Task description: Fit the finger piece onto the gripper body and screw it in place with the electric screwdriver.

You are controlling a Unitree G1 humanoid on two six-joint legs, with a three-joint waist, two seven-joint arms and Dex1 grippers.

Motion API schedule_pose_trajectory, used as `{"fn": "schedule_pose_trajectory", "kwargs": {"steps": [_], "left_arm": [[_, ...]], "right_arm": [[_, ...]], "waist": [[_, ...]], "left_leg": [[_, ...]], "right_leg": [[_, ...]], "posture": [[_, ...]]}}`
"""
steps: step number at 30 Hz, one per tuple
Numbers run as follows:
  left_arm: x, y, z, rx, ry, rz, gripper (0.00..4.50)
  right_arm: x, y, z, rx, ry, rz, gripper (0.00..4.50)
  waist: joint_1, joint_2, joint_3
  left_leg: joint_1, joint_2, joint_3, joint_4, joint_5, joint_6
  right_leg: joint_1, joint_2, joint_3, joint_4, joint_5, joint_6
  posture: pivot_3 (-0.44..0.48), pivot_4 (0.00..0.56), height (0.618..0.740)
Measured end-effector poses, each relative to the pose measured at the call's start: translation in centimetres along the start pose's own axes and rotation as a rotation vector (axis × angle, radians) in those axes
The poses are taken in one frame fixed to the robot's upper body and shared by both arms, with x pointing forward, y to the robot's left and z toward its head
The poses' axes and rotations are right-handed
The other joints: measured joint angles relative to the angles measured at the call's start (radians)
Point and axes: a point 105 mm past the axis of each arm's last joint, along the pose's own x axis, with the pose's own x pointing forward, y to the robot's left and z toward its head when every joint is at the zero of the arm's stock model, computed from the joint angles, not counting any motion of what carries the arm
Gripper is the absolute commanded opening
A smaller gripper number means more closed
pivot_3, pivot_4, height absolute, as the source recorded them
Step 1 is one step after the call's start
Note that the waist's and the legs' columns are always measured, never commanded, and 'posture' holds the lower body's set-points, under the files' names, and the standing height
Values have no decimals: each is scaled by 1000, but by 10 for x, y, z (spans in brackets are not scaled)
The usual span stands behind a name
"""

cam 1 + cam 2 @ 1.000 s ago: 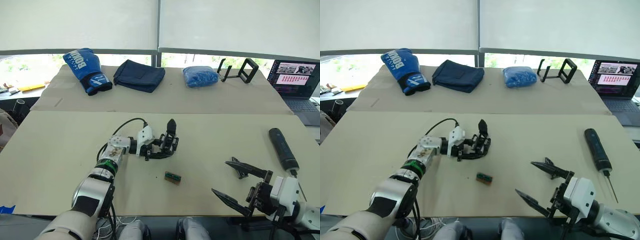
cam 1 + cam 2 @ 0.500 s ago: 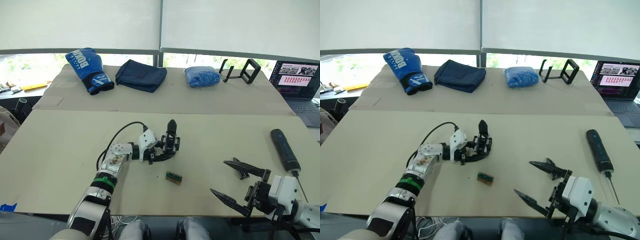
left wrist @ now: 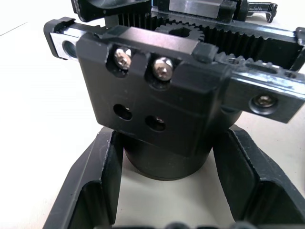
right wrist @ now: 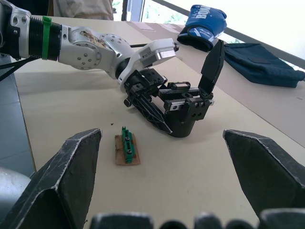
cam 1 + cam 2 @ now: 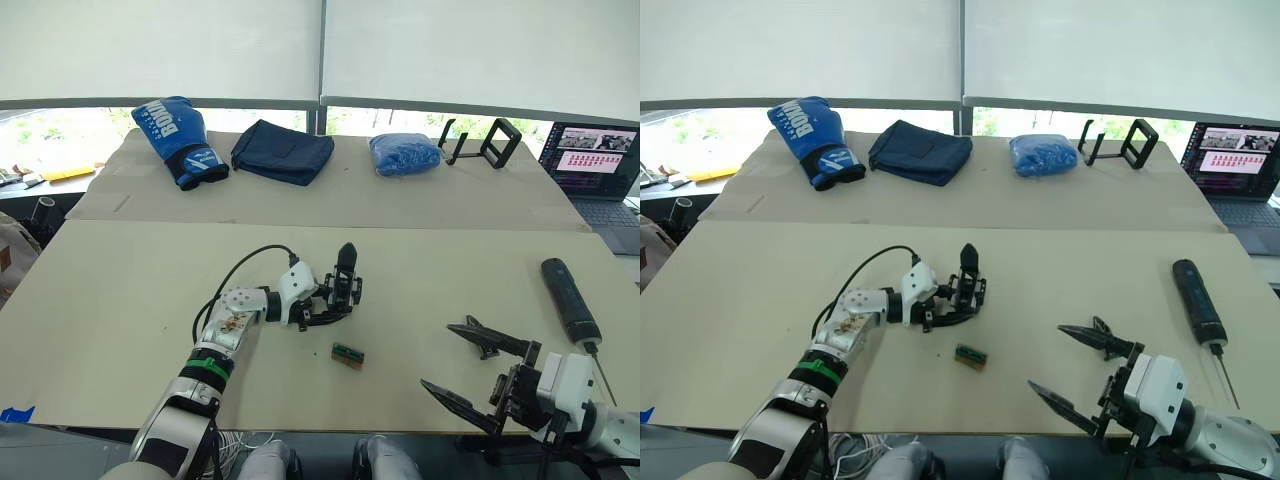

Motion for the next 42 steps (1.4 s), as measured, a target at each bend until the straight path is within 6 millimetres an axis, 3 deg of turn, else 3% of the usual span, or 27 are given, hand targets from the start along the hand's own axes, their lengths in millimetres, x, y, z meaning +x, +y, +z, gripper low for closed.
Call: {"fn": "schedule_pose_trajectory", "kwargs": {"steps": [2, 5, 11, 18, 24, 29, 34, 40, 42], "left_arm": [[0, 0, 0, -7, 4, -2, 3333], [0, 1, 0, -12, 6, -2, 4398], [-21, 0, -7, -10, 32, -32, 4398], [-89, -1, -22, -83, 44, -16, 4398], [-115, -12, 3, -97, -26, -60, 4398], [-123, -20, 31, -40, -66, -118, 4398], [-122, -22, 50, -22, -133, -128, 4398], [-115, -31, 65, -27, -197, -142, 4398], [-112, -33, 67, -18, -204, -149, 4398]], "right_arm": [[-1, 1, -1, 7, 5, 0, 4500], [-1, 3, -2, 18, 13, 2, 4500], [-10, 4, -5, 60, 40, -33, 4500], [-44, 4, -12, 112, 126, -242, 4500], [-68, 16, -21, 93, 195, -421, 4500], [-82, 13, -26, 89, 234, -523, 4500], [-72, -7, -21, 138, 217, -591, 4500], [-56, -47, -24, 349, 483, -495, 4500], [-56, -50, -25, 382, 652, -402, 4500]], "waist": [[1, 0, 0], [1, 0, 0], [-8, 1, 0], [-5, 2, 0], [3, 3, 1], [-3, 5, 1], [-9, 6, 2], [-8, 6, 2], [-4, 7, 2]], "left_leg": [[1, 0, 0, 0, 0, 0], [1, 0, 0, 0, 0, 0], [4, 1, 0, -3, 1, -2], [7, 3, 0, -10, 4, -7], [5, 3, -1, -10, 1, -11], [5, 3, -1, -10, -1, -15], [6, 3, -1, -10, 1, -17], [7, 2, -1, -10, 5, -9], [6, 1, -2, -12, 2, -3]], "right_leg": [[0, 0, 0, 0, 0, 0], [0, 0, 0, 0, 0, 0], [0, 1, 1, 0, 0, 0], [0, -1, 2, 1, -5, 2], [-1, -7, 3, 0, -6, 3], [-1, -7, 4, 0, -8, 1], [-1, -6, 6, 2, -7, 1], [0, -6, 8, 1, -4, -7], [0, -4, 7, 0, -4, -8]], "posture": [[0, 150, 740], [0, 150, 740], [0, 150, 740], [0, 150, 740], [0, 150, 740], [0, 150, 740], [0, 150, 740], [0, 150, 740], [0, 150, 740]]}}
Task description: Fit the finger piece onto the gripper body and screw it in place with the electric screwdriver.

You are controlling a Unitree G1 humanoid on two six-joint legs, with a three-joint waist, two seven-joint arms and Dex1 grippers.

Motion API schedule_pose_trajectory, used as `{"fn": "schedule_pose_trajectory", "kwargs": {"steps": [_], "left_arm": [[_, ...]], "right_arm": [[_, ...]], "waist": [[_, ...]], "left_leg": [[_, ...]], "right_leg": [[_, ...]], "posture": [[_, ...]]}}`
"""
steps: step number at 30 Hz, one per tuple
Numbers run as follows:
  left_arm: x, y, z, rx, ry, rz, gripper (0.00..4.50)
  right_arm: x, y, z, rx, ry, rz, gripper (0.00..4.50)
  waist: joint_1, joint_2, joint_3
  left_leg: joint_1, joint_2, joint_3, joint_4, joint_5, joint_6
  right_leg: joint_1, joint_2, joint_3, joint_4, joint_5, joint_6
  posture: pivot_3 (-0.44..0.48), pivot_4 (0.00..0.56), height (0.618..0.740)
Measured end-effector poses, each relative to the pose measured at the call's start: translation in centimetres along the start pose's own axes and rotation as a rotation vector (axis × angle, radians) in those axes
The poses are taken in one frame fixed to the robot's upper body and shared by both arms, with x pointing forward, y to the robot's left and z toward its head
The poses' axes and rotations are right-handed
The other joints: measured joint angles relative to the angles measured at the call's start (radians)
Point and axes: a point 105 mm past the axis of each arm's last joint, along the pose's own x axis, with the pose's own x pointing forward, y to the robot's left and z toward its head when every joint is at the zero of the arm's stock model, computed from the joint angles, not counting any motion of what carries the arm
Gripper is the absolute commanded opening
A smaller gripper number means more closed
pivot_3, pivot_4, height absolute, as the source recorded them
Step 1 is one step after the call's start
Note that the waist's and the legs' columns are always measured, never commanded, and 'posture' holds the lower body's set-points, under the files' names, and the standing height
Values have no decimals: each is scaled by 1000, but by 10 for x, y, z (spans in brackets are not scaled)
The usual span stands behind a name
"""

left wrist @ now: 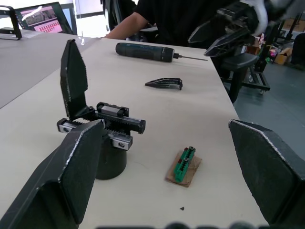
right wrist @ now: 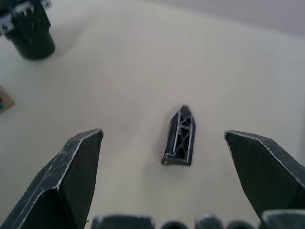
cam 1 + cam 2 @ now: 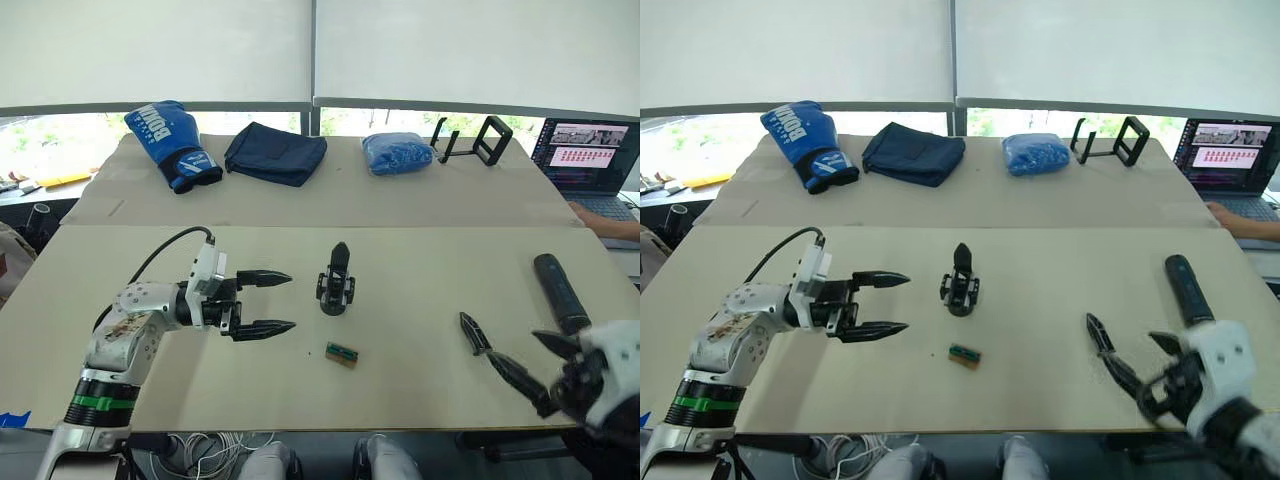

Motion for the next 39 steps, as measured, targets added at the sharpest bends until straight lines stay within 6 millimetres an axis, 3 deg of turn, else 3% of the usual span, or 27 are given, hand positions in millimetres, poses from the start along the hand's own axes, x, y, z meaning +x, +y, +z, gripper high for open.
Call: {"fn": "schedule_pose_trajectory", "kwargs": {"steps": [6, 10, 13, 21, 35, 39], "left_arm": [[10, -2, 2, 11, -13, -25, 4398], [19, 0, 7, 34, -33, -39, 4398], [20, 3, 8, 74, -7, -37, 4398], [23, 3, 9, 83, 5, -54, 4398], [20, 2, 4, 68, 21, -37, 4398], [20, 2, 4, 68, 21, -31, 4500]], "right_arm": [[5, -32, 2, 36, 376, -17, 4500], [24, -42, 17, 94, 392, -22, 4500], [34, -43, 12, 137, 504, -5, 4500], [63, -44, 13, 203, 587, 31, 4500], [80, -43, 0, 194, 650, 11, 4500], [82, -45, -1, 202, 651, -1, 3308]], "waist": [[11, -2, 1], [6, -4, 2], [3, -3, 1], [-2, -3, 1], [-4, -3, 1], [-6, -3, 1]], "left_leg": [[-7, 0, -3, 3, 0, 0], [-11, -1, -3, 4, 1, -1], [-11, -1, -2, 6, 1, -1], [-11, -1, 0, 5, 1, -2], [-9, -1, 1, 6, 3, -4], [-8, -1, 2, 6, 3, -4]], "right_leg": [[-1, 6, -5, -3, 2, 1], [-2, 5, -4, -5, 3, 3], [-2, 6, -5, -5, 3, 5], [-3, 6, -8, -4, 3, 7], [-2, 6, -8, -2, 3, 7], [-2, 6, -8, -2, 3, 7]], "posture": [[0, 150, 740], [0, 150, 740], [0, 150, 740], [0, 150, 740], [0, 150, 740], [0, 150, 740]]}}
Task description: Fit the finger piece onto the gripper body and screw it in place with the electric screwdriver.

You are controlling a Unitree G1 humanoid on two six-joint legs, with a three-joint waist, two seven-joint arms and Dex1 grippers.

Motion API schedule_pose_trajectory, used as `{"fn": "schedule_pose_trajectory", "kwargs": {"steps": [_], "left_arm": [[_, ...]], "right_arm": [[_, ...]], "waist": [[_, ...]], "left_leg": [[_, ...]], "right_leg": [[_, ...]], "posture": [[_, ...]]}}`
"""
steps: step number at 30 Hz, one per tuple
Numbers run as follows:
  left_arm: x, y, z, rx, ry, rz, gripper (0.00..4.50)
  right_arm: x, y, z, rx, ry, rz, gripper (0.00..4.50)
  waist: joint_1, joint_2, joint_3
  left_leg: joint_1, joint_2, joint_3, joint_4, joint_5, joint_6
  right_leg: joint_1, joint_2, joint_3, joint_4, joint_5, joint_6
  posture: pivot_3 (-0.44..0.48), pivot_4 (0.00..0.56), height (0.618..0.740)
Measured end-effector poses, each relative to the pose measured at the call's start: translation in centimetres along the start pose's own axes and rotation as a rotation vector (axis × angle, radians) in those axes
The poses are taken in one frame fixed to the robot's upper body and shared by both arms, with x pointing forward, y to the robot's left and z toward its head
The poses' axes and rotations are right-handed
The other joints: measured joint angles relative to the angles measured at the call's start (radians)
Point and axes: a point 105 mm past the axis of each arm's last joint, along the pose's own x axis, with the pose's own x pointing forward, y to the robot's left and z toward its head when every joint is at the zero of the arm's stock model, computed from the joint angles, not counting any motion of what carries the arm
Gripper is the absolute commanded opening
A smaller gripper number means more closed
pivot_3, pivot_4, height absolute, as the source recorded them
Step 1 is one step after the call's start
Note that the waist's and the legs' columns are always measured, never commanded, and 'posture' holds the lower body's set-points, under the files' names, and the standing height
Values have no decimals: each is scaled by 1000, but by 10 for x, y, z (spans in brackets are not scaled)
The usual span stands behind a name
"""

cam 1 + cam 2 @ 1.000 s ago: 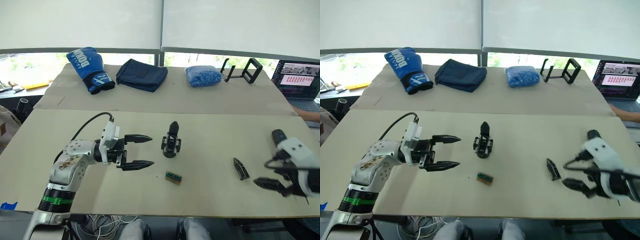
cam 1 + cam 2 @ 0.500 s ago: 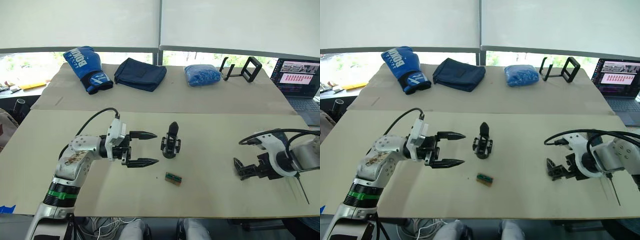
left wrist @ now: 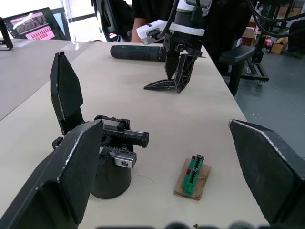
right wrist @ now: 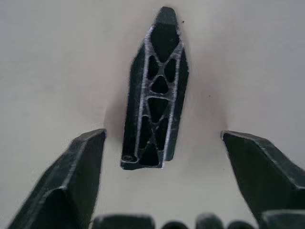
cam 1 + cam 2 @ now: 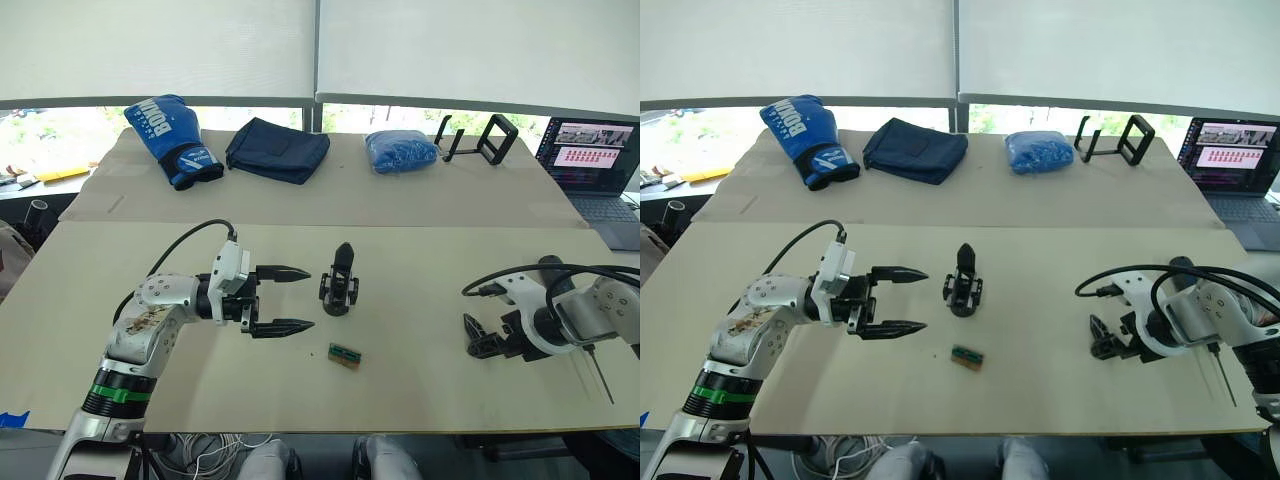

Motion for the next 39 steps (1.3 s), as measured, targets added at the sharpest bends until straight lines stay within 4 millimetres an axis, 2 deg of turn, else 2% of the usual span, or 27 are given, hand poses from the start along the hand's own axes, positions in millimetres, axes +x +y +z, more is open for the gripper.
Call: {"fn": "schedule_pose_trajectory", "kwargs": {"steps": [6, 7, 12, 15, 18, 21, 25, 28, 31, 36, 39], "left_arm": [[-1, -1, -2, -8, 1, 6, 4500], [-1, -1, -2, -8, 1, 7, 4500], [-2, -1, 3, 5, -15, 29, 4500], [-5, 3, 11, -11, -57, 67, 4500], [-5, 14, 29, -74, -174, 156, 4500], [-1, 31, 54, -143, -321, 258, 4500], [16, 53, 85, -202, -470, 375, 4500], [26, 64, 95, -251, -516, 441, 4500], [31, 67, 91, -294, -508, 459, 4500], [55, 71, 91, -366, -507, 423, 4500], [66, 70, 92, -383, -508, 400, 4500]], "right_arm": [[0, -4, -2, 16, -2, -19, 1257], [0, -4, -2, 14, -3, -18, 1096], [-2, 4, -2, -14, -41, 8, 1101], [-7, 14, 7, -76, -136, 31, 1101], [-30, 24, 33, -237, -392, -27, 1101], [-64, 47, 64, -420, -698, -80, 1101], [-85, 86, 93, -504, -1020, -144, 1101], [-92, 107, 108, -522, -1167, -212, 1101], [-94, 118, 116, -551, -1230, -273, 1101], [-91, 141, 122, -599, -1275, -264, 1101], [-90, 145, 123, -616, -1278, -268, 1101]], "waist": [[-1, 0, 0], [-1, 0, 0], [-1, 0, 0], [1, 1, 0], [3, 1, 1], [6, 1, 1], [5, 0, 1], [4, 0, 1], [1, 0, 1], [1, 0, 1], [0, 0, 1]], "left_leg": [[0, 1, -1, -1, 1, -1], [0, 1, -1, -1, 1, -1], [0, 1, -1, -2, 1, -2], [-1, 1, -1, -1, 1, -1], [-2, 1, -1, -1, 1, -1], [-1, 1, -3, -1, 1, -2], [-1, -1, -2, -1, 2, -2], [1, -1, 0, -2, 3, -4], [2, -1, 0, -3, 3, -5], [2, -1, 0, -3, 5, -6], [2, -1, 0, -3, 5, -6]], "right_leg": [[0, 1, 0, 0, 0, 0], [0, 1, 0, 0, 0, 0], [-1, 1, 1, 0, 0, 0], [-1, 0, 1, 0, 0, 0], [-1, 0, 1, 0, -3, 5], [0, 0, 2, 0, -4, 7], [1, 1, 2, 1, -4, 7], [0, 2, 0, 1, -2, 4], [0, 4, 1, 1, -2, 3], [0, 5, 1, 1, -2, 4], [0, 5, 1, 1, -2, 4]], "posture": [[0, 150, 740], [0, 150, 740], [0, 150, 740], [0, 150, 740], [0, 150, 740], [0, 150, 740], [0, 150, 740], [0, 150, 740], [0, 150, 740], [0, 150, 740], [0, 150, 740]]}}
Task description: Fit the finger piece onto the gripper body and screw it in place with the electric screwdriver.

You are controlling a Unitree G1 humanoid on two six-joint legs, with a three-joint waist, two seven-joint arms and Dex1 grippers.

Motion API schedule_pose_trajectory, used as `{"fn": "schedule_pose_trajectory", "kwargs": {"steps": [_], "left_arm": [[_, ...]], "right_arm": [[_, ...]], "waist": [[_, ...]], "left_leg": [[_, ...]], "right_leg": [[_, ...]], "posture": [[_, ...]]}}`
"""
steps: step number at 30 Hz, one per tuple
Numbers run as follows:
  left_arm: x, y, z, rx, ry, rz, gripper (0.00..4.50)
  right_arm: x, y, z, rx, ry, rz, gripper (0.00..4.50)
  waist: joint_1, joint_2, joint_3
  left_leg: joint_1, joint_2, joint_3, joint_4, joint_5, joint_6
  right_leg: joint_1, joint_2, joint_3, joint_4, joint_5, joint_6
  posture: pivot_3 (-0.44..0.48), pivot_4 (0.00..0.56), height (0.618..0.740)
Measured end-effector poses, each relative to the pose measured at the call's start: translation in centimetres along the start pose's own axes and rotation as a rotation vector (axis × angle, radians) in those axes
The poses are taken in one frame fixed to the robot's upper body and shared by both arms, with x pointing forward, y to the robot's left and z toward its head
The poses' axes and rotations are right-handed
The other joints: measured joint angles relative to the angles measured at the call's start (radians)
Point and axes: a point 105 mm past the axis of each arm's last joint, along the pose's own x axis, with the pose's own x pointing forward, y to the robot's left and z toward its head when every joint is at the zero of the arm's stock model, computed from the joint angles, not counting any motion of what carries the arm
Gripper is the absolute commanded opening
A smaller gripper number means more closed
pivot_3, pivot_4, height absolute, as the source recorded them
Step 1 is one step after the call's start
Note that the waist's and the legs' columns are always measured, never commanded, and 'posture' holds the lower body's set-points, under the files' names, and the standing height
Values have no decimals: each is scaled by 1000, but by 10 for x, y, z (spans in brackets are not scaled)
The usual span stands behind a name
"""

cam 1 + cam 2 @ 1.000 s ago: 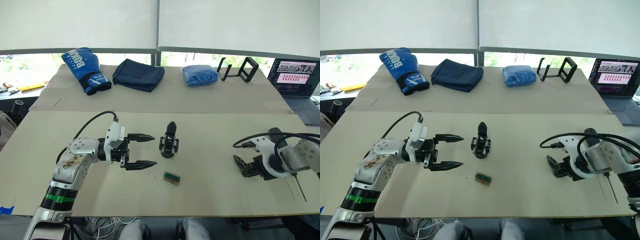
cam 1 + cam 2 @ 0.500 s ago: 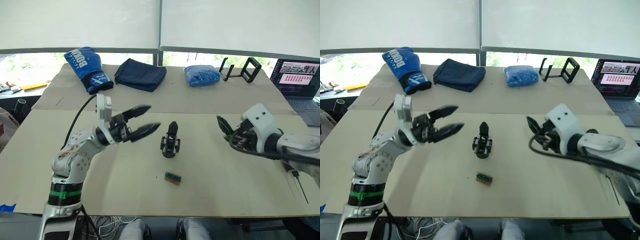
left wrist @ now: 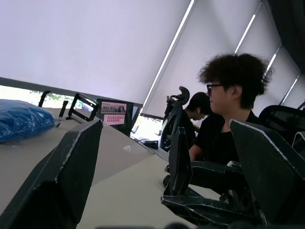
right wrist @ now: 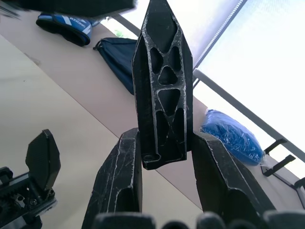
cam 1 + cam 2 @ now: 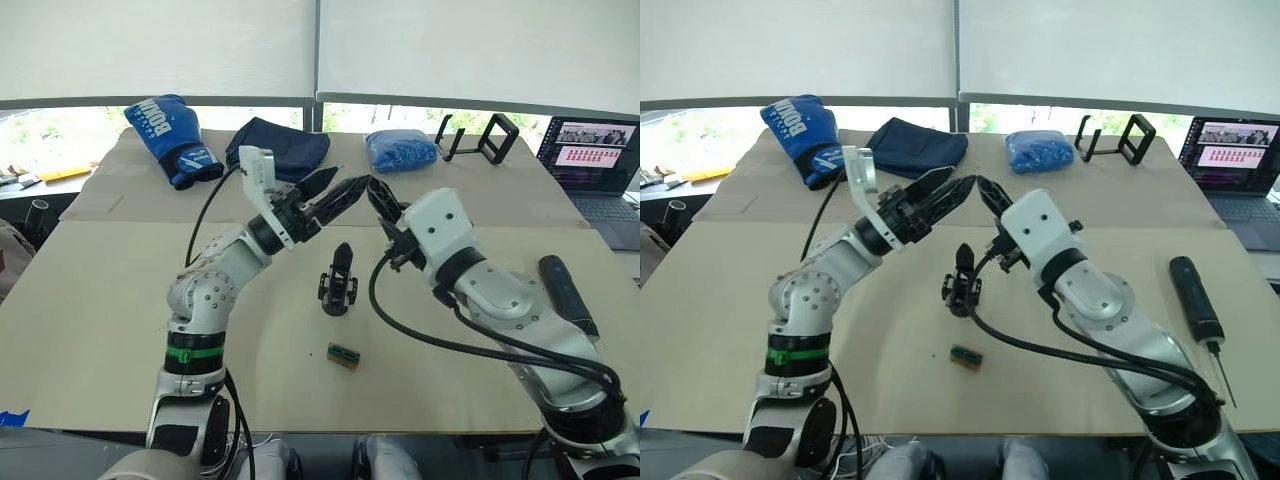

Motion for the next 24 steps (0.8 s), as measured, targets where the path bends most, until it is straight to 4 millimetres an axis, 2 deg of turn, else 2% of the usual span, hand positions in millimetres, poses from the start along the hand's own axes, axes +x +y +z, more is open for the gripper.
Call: {"fn": "schedule_pose_trajectory", "kwargs": {"steps": [4, 6, 9, 13, 14, 15, 23, 24], "left_arm": [[7, -1, -5, -36, -6, -10, 4500], [8, -1, -8, -42, -7, -8, 3962], [9, -2, -6, -35, -23, -9, 2703], [9, -2, -6, -32, -34, -10, 619], [9, -2, -7, -33, -36, -10, 192], [10, -4, -8, -39, -38, -14, 0], [8, -2, -10, -57, -52, -5, 0], [8, -3, -10, -63, -57, -5, 0]], "right_arm": [[2, 4, 3, -12, -11, 17, 1101], [2, 6, 3, -13, -12, 25, 1101], [3, 7, 3, -18, -14, 27, 1101], [3, 10, 4, -14, -17, 40, 1101], [3, 10, 3, -12, -17, 41, 1101], [3, 10, 3, -18, -13, 34, 1101], [5, 15, 2, 26, -6, 54, 1101], [5, 15, 2, 28, -7, 58, 2114]], "waist": [[-4, 0, 0], [-5, 0, 0], [-8, 0, 0], [-8, 0, 0], [-8, 0, 0], [-8, 0, 0], [-12, 0, 0], [-12, 0, 0]], "left_leg": [[0, 0, 0, 0, 0, 0], [0, 0, 0, 0, 0, 0], [0, 0, 0, 0, 0, 0], [0, 0, 0, 0, 0, 0], [0, 0, 0, 0, 0, 0], [0, 0, 0, 0, 0, 0], [0, 0, 0, 0, 0, 0], [0, 0, 0, 0, 0, 0]], "right_leg": [[0, 0, 0, 0, 0, 0], [0, 0, 0, 0, 0, 0], [0, 1, 0, 0, 0, 0], [0, 0, 0, 0, 0, -1], [0, 1, 0, 0, 0, -1], [0, 0, 0, 0, 0, -1], [0, 1, 0, 0, 0, -1], [0, 1, 0, 0, 0, -1]], "posture": [[0, 150, 740], [0, 150, 740], [0, 150, 740], [0, 150, 740], [0, 150, 740], [0, 150, 740], [0, 150, 740], [0, 150, 740]]}}
